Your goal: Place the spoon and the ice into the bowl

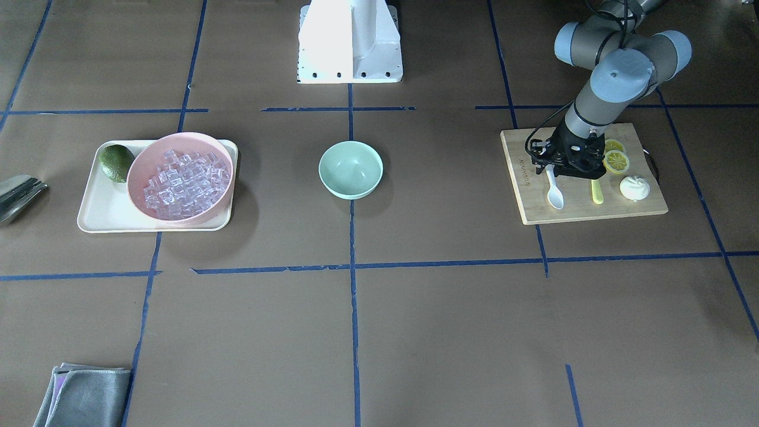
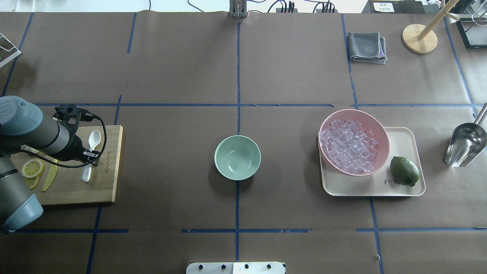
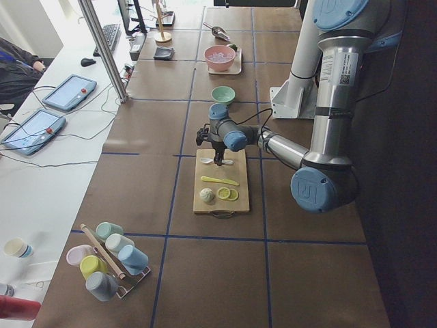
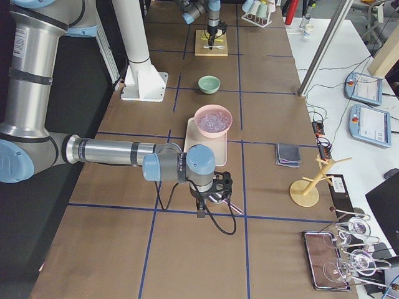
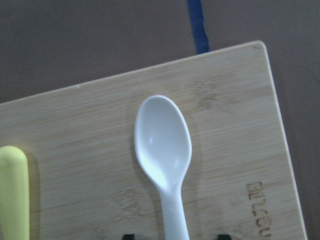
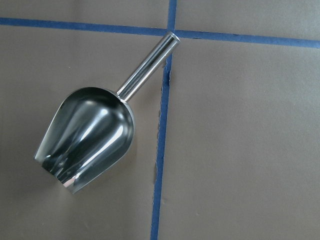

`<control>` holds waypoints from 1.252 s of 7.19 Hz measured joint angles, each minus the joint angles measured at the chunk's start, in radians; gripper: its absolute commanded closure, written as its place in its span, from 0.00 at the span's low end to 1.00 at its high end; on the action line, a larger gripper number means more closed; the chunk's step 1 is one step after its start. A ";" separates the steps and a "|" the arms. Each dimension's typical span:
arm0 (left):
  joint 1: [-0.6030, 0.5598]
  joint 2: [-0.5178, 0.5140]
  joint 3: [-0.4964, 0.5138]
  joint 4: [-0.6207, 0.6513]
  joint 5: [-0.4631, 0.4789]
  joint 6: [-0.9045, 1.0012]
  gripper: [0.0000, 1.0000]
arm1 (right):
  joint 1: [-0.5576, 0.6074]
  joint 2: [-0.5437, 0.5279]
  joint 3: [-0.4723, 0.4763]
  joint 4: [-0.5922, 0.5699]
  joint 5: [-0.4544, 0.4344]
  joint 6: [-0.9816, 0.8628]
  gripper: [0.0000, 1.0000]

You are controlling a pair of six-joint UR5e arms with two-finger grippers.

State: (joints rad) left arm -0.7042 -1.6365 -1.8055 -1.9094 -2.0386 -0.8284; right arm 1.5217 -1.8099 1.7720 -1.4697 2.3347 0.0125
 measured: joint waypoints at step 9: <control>0.140 -0.206 -0.097 0.017 0.010 0.012 1.00 | 0.000 0.000 -0.001 0.000 0.000 -0.001 0.00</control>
State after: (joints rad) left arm -0.5645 -1.8421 -1.9021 -1.8923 -2.0284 -0.8163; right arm 1.5217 -1.8101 1.7707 -1.4696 2.3347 0.0114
